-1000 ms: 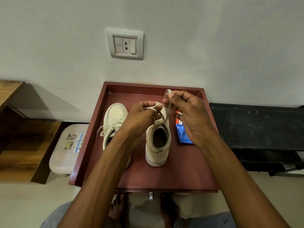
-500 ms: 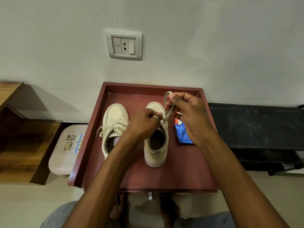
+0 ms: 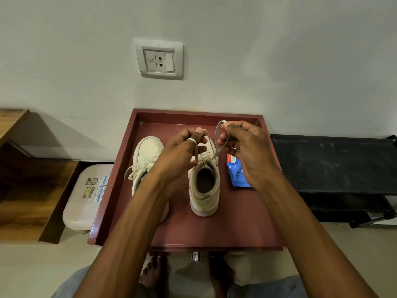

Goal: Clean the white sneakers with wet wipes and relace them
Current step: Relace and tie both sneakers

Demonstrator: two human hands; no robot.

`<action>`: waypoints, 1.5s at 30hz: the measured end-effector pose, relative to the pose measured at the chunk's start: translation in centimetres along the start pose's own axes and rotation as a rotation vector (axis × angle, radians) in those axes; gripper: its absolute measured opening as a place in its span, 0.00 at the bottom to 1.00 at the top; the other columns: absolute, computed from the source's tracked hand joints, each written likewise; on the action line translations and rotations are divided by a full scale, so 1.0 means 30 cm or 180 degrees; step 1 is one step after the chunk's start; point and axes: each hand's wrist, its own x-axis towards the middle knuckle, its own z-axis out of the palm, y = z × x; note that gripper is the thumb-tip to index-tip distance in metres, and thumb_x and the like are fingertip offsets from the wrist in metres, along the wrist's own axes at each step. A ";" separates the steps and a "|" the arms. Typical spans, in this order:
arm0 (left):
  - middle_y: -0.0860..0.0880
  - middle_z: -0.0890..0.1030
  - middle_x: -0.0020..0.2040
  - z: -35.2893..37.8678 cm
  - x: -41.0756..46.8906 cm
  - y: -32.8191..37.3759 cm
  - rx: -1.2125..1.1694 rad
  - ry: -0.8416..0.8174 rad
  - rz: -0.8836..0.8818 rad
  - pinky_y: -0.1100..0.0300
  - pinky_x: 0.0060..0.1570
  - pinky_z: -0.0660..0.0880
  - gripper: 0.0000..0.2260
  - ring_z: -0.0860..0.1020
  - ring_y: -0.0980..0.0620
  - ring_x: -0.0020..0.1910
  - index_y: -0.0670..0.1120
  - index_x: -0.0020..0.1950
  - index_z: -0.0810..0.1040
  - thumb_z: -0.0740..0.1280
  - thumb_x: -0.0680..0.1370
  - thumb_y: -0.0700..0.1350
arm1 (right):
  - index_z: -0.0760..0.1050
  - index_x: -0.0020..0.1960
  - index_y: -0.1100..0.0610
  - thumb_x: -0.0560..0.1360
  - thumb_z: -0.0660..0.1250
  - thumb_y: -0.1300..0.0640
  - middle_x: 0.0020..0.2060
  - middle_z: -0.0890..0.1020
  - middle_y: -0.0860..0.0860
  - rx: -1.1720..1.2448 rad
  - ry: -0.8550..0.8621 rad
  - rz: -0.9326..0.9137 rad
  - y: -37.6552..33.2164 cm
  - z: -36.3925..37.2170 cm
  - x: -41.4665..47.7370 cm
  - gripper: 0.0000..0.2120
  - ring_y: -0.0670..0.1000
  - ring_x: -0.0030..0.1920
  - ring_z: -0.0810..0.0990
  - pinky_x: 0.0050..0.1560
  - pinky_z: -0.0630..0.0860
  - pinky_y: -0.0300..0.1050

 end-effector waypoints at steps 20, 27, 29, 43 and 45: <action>0.54 0.81 0.43 -0.014 -0.016 0.038 -0.0289 0.0091 0.0319 0.56 0.57 0.75 0.12 0.79 0.54 0.50 0.52 0.50 0.83 0.62 0.85 0.51 | 0.79 0.49 0.65 0.77 0.66 0.60 0.34 0.81 0.56 -0.0019 0.0018 -0.0078 -0.007 0.000 -0.005 0.08 0.54 0.39 0.81 0.46 0.76 0.52; 0.53 0.81 0.42 -0.039 -0.012 0.067 -0.0874 0.0024 0.0526 0.48 0.66 0.75 0.08 0.78 0.51 0.52 0.48 0.56 0.83 0.65 0.83 0.47 | 0.78 0.49 0.66 0.77 0.67 0.59 0.35 0.82 0.57 -0.0054 0.0017 -0.0010 -0.007 0.005 -0.004 0.09 0.56 0.38 0.82 0.48 0.77 0.55; 0.53 0.81 0.42 -0.047 -0.017 0.085 -0.0859 0.0061 0.0660 0.49 0.64 0.76 0.09 0.79 0.51 0.52 0.49 0.60 0.82 0.64 0.83 0.47 | 0.79 0.51 0.66 0.78 0.67 0.59 0.37 0.83 0.58 -0.0052 0.0015 -0.0056 -0.013 0.007 -0.006 0.10 0.56 0.38 0.82 0.50 0.79 0.57; 0.46 0.85 0.58 -0.015 0.011 0.151 0.1545 0.0251 0.1796 0.53 0.58 0.80 0.15 0.82 0.51 0.55 0.47 0.71 0.78 0.64 0.84 0.46 | 0.80 0.55 0.64 0.76 0.69 0.64 0.45 0.86 0.59 -0.0078 -0.0147 -0.0615 -0.120 0.102 -0.008 0.08 0.55 0.46 0.86 0.50 0.82 0.46; 0.48 0.85 0.58 -0.014 0.023 0.153 0.1857 0.0226 0.1912 0.53 0.57 0.80 0.15 0.83 0.49 0.53 0.48 0.70 0.78 0.64 0.84 0.46 | 0.82 0.53 0.63 0.77 0.69 0.62 0.44 0.86 0.58 -0.0085 -0.0086 -0.0619 -0.130 0.099 -0.006 0.07 0.54 0.45 0.86 0.47 0.82 0.43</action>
